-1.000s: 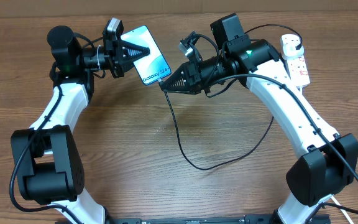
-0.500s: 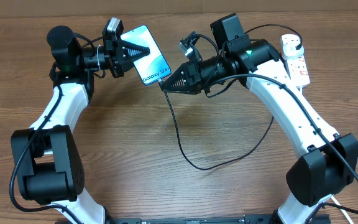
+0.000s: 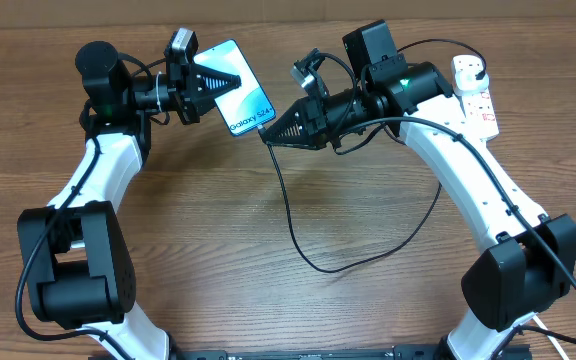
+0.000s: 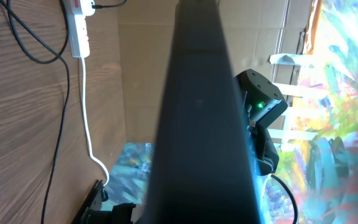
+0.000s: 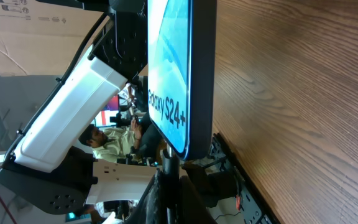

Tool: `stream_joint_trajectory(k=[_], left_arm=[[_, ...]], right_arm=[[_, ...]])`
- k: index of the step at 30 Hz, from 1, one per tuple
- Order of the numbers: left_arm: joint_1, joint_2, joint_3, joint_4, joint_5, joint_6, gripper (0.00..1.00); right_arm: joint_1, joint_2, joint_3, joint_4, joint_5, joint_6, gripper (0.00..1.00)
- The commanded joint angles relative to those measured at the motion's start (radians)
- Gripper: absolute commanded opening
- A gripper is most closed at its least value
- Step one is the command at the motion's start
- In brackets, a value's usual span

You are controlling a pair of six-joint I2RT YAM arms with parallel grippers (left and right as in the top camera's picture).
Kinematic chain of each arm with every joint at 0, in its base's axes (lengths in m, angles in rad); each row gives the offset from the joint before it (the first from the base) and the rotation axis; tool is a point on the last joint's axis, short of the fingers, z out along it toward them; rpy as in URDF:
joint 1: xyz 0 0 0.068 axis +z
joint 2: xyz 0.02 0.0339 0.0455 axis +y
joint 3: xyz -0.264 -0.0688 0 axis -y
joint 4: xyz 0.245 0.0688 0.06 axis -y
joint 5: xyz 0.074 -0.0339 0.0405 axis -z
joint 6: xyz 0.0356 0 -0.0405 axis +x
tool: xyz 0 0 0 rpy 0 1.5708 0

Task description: Plug charger to phone and switch on socket

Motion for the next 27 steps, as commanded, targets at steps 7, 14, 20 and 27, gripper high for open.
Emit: stream_joint_trajectory(k=[7, 14, 20, 27], left_arm=[[-0.002, 0.002, 0.011, 0.011, 0.028, -0.021, 0.04], [-0.002, 0.002, 0.011, 0.011, 0.028, -0.021, 0.04], [-0.002, 0.002, 0.011, 0.011, 0.028, -0.021, 0.04], [-0.002, 0.002, 0.011, 0.011, 0.028, -0.021, 0.04]], right_arm=[[-0.006, -0.017, -0.006, -0.010, -0.001, -0.001, 0.04], [0.000, -0.017, -0.006, -0.010, -0.002, 0.000, 0.04], [0.006, -0.017, -0.006, -0.006, -0.002, 0.000, 0.04], [0.006, -0.017, -0.006, 0.004, -0.006, 0.008, 0.04]])
